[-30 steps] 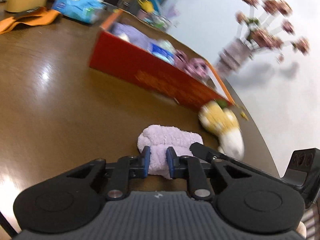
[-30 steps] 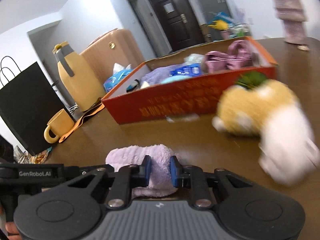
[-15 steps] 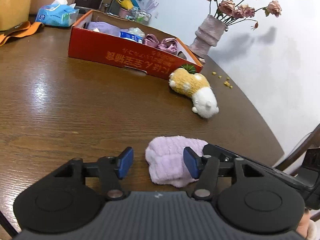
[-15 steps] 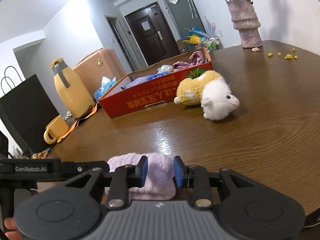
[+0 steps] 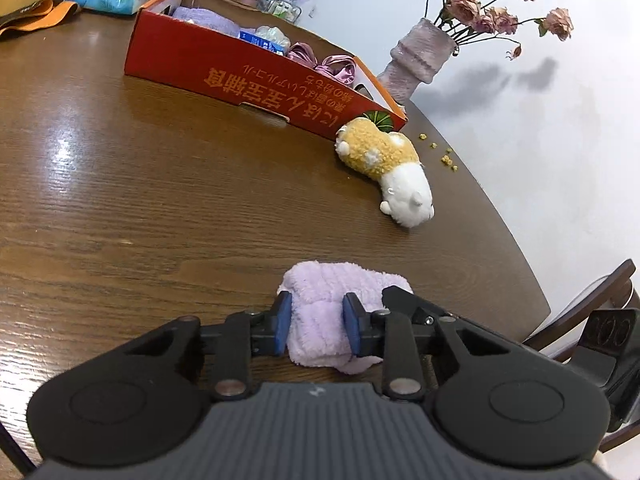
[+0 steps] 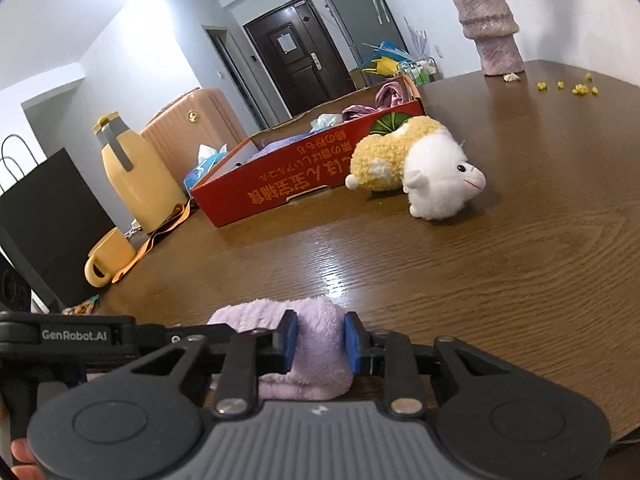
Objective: Organize soft objects
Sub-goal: 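Carry the lilac towel roll over the box with the right gripper, then open the right gripper to drop the lilac towel into the box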
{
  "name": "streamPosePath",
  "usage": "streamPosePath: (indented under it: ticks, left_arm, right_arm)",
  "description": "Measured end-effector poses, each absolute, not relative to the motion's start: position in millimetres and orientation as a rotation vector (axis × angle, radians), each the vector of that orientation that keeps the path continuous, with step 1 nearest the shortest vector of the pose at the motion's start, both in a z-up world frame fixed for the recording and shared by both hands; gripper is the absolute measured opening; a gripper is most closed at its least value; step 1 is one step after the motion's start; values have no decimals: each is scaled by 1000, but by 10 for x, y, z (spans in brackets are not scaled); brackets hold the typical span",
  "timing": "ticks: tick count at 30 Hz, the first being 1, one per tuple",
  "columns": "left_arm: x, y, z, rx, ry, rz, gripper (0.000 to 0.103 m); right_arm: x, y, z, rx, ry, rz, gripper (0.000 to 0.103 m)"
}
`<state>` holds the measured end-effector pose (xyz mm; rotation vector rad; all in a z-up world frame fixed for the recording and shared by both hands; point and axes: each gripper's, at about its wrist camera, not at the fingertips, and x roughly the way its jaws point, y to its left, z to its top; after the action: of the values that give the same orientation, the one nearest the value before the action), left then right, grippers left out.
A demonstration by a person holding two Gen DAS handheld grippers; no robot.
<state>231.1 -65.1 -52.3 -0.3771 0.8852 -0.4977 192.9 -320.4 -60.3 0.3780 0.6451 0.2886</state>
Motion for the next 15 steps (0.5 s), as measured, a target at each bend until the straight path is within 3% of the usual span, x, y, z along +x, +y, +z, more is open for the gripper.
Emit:
streamPosePath:
  ticks: [4, 8, 11, 15]
  left_arm:
    - [2315, -702, -446, -335, 855, -509, 24]
    - [2576, -789, -27, -282, 732, -572, 23]
    - [3071, -917, 373, -255, 647, -613, 24]
    - [4187, -1180, 560, -212, 670, -601, 25]
  right_arm:
    - [1939, -3180, -536, 363, 626, 290, 17]
    - [2157, -3252, -131, 319, 504, 306, 16]
    - [2643, -3343, 268, 262, 418, 294, 16]
    - [3679, -3417, 544, 170, 441, 244, 16]
